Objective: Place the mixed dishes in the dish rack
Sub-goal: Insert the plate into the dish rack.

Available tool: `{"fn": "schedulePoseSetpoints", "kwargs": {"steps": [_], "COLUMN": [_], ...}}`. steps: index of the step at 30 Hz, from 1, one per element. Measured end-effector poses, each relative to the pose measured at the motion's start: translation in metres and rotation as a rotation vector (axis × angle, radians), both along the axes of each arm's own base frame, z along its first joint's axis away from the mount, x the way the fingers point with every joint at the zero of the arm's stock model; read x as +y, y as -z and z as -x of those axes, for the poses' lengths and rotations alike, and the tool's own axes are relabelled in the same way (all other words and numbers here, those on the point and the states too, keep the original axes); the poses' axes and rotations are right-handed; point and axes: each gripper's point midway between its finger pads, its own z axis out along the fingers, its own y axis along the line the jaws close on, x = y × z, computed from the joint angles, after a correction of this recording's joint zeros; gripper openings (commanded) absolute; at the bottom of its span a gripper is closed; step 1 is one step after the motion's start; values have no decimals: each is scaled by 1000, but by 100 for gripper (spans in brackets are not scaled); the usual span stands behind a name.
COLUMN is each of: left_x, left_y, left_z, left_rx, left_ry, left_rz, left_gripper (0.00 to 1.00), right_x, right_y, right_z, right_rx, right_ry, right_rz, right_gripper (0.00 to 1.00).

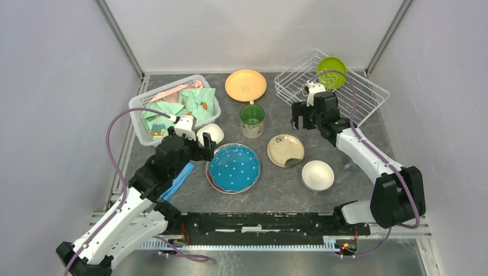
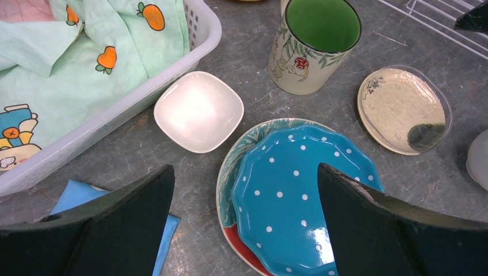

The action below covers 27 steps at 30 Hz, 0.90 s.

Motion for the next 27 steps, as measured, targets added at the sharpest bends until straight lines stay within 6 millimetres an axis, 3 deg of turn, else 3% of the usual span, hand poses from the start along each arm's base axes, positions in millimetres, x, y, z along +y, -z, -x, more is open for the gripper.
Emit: {"fn": "schedulePoseSetpoints", "kwargs": {"steps": [15, 27], "left_x": [0, 2], "left_y": [0, -4], "left_z": [0, 1], "left_rx": [-2, -14], "left_ry": [-1, -2], "left_rz": [1, 9], "left_gripper": [100, 100], "right_x": [14, 15], "right_y": [-52, -52], "right_z": [-3, -1], "right_rx": [-176, -164], "right_ry": [-115, -117], "right_rz": [-35, -44], "right_gripper": [95, 93]}}
